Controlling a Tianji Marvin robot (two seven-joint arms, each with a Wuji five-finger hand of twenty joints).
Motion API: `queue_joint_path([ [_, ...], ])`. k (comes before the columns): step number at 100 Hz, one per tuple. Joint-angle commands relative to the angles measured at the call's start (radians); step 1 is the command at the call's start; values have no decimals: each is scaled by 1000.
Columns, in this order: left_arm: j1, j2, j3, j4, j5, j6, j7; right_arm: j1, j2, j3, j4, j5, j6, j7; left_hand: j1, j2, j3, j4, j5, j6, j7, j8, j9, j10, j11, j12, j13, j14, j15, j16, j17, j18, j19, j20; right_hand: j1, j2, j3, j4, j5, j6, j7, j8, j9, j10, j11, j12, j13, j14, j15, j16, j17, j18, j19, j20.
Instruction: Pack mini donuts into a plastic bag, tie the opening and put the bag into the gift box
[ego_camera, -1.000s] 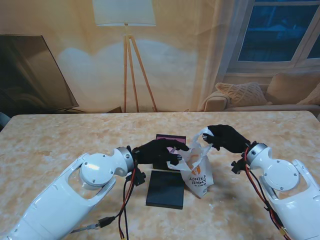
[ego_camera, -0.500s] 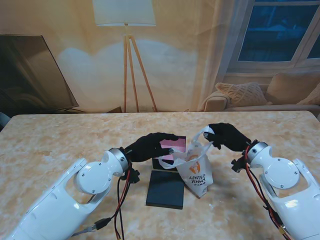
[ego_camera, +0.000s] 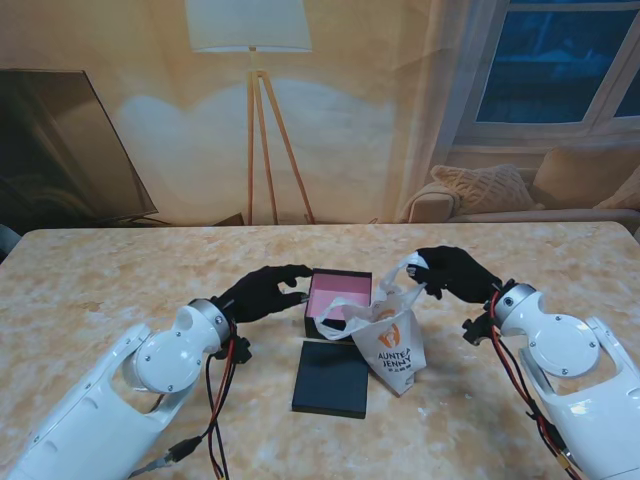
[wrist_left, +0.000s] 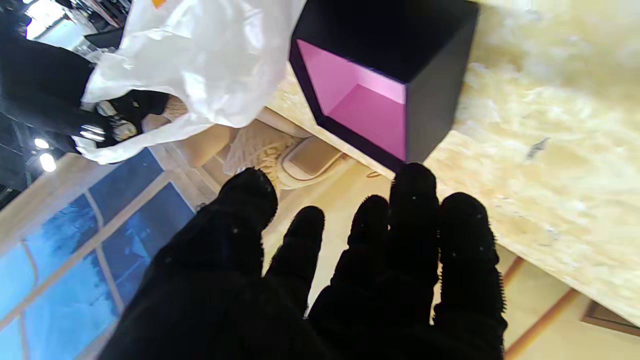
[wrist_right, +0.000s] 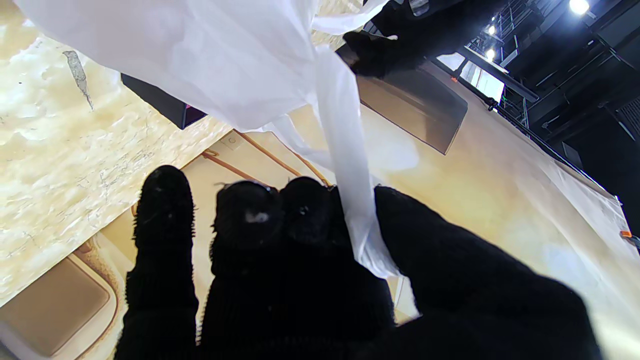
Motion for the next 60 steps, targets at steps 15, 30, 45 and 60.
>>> queue_joint_path([
  [15, 50, 5, -22, -10, 1, 52, -12, -8, -5, -2, -8, 4, 9, 18, -66, -9, -59, 9, 196, 116, 10, 38, 105, 20, 129, 170, 122, -40, 193, 77, 99, -13, 183, 74, 206, 76, 221, 189, 96, -352, 190, 22, 30, -52, 50, -7, 14, -45, 13, 32, 2, -13, 27, 14],
  [30, 64, 10, -7, -30, -38, 119, -55, -8, -5, -2, -8, 4, 8, 20, -116, -29, -95, 4, 224, 131, 0, 47, 125, 29, 142, 189, 136, -27, 215, 76, 114, 5, 199, 74, 205, 76, 220, 190, 95, -352, 190, 21, 31, -52, 51, -8, 13, -43, 15, 33, 3, -13, 28, 14],
  [45, 70, 10, 22, -51, -79, 162, -68, -8, -5, -3, -9, 5, 7, 21, -165, -57, -123, 2, 221, 133, -11, 49, 118, 26, 152, 205, 127, -28, 216, 74, 109, 5, 196, 73, 205, 78, 220, 190, 95, -352, 191, 21, 31, -52, 54, -6, 13, -45, 19, 34, 2, -13, 29, 15],
  [60, 70, 6, 49, -75, -126, 216, -73, -8, -5, -4, -10, 8, 6, 22, -208, -95, -136, 2, 216, 128, -17, 52, 103, 24, 150, 215, 109, -29, 209, 72, 94, 2, 187, 70, 204, 79, 218, 191, 95, -352, 190, 20, 29, -52, 56, -5, 13, -47, 22, 35, 2, -13, 30, 15],
])
